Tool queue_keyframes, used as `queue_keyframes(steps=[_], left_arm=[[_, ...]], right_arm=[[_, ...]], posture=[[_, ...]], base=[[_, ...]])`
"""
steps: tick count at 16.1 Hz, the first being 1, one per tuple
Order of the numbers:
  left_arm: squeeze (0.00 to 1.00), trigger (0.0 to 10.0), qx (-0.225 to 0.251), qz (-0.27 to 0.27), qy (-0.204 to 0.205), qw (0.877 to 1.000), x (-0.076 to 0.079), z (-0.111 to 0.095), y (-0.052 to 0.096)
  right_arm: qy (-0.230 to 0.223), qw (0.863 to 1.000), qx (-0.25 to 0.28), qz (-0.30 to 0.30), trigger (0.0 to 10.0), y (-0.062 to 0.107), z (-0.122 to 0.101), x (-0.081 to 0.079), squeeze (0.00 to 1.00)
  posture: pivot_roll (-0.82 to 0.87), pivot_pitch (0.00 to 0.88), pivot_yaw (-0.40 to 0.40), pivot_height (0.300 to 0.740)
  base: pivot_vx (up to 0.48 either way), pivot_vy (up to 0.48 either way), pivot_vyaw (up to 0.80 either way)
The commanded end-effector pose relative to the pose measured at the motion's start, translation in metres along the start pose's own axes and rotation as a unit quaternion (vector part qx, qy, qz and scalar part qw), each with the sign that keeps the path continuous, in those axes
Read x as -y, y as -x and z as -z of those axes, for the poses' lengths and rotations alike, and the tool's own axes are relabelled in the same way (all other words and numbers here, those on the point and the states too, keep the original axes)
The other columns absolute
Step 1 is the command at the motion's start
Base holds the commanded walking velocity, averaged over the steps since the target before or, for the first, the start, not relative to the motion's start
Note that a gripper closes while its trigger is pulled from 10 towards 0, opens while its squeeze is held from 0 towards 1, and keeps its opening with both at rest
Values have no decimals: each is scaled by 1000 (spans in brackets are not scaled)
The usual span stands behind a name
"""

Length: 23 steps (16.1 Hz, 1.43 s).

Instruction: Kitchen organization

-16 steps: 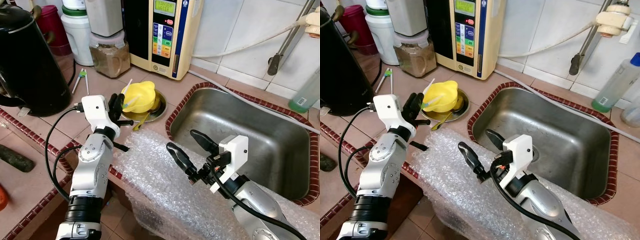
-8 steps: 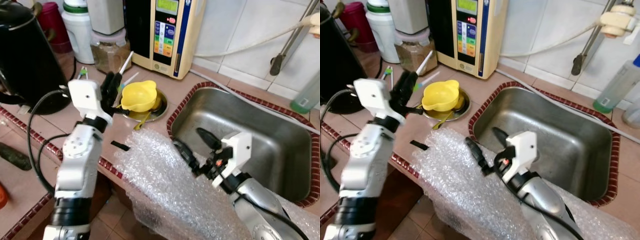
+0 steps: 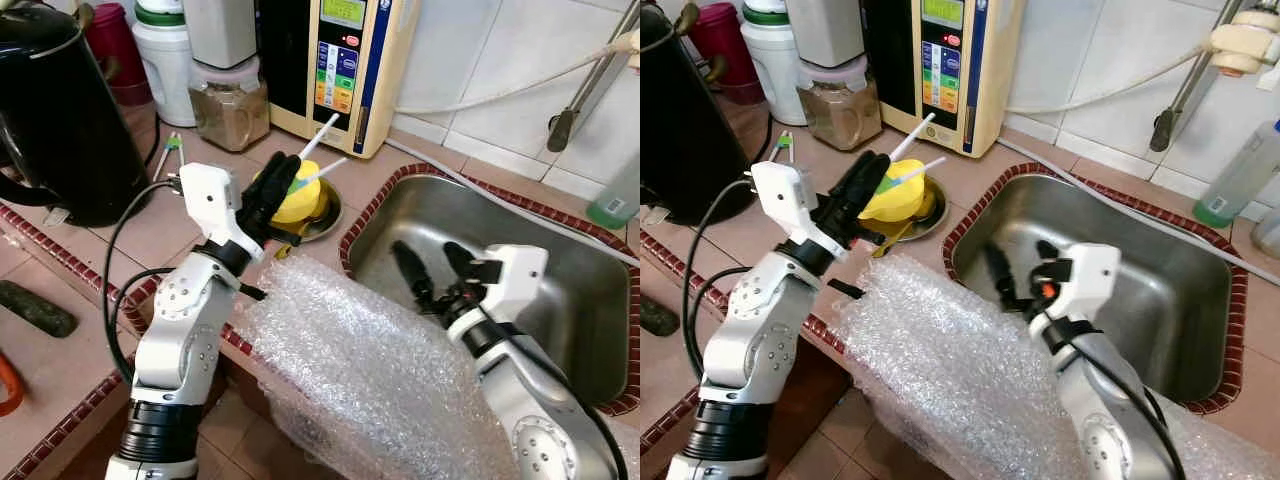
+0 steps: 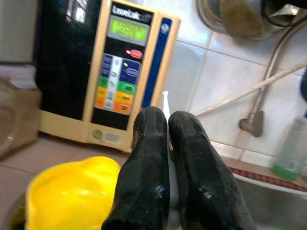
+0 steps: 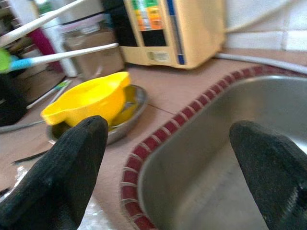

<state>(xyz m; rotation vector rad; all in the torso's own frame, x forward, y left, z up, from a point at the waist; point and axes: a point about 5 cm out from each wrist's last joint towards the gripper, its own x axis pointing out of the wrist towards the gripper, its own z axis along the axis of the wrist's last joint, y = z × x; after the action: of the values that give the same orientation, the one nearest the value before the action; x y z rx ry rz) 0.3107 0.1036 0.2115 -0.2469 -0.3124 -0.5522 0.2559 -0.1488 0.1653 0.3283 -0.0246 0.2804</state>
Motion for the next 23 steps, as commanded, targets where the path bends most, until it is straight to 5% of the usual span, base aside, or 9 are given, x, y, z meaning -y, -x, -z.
queue_keyframes(steps=[1, 3, 9, 14, 20, 22, 23], left_arm=[[0, 0, -3, 20, 18, 1000, 8, 0, 0], [0, 0, -20, 61, 53, 996, 23, 6, 1], [0, 0, -56, 160, 44, 985, 51, 18, 0], [0, 0, -54, 172, 46, 983, 56, 18, -1], [0, 0, -57, 198, 32, 978, 65, 19, -1], [0, 0, -56, 199, 31, 978, 65, 19, 0], [0, 0, -56, 198, 31, 978, 65, 19, 0]], right_arm=[[-21, 1000, 7, 14, 10000, 0, -3, 3, 0], [-68, 997, 26, 20, 10000, -4, -7, 4, 0], [-62, 996, 60, 20, 10000, -19, -26, 8, 0], [-110, 990, 86, 33, 10000, -29, -37, 13, 0], [-163, 983, 85, -6, 10000, -57, -38, -9, 0], [-201, 975, 90, -9, 0, -60, -39, -10, 0], [-223, 971, 88, -5, 0, -63, -38, -11, 0]], posture=[[-48, 86, -51, 740], [-44, 83, -52, 740], [-49, 76, -50, 740], [-47, 74, -51, 740], [-42, 70, -50, 740], [-39, 72, -50, 740], [-39, 73, -52, 740]], base=[[0, 0, 0], [0, 0, 0], [0, 0, 0], [0, 0, 0], [0, 0, 0], [0, 0, 0], [0, 0, 0]])
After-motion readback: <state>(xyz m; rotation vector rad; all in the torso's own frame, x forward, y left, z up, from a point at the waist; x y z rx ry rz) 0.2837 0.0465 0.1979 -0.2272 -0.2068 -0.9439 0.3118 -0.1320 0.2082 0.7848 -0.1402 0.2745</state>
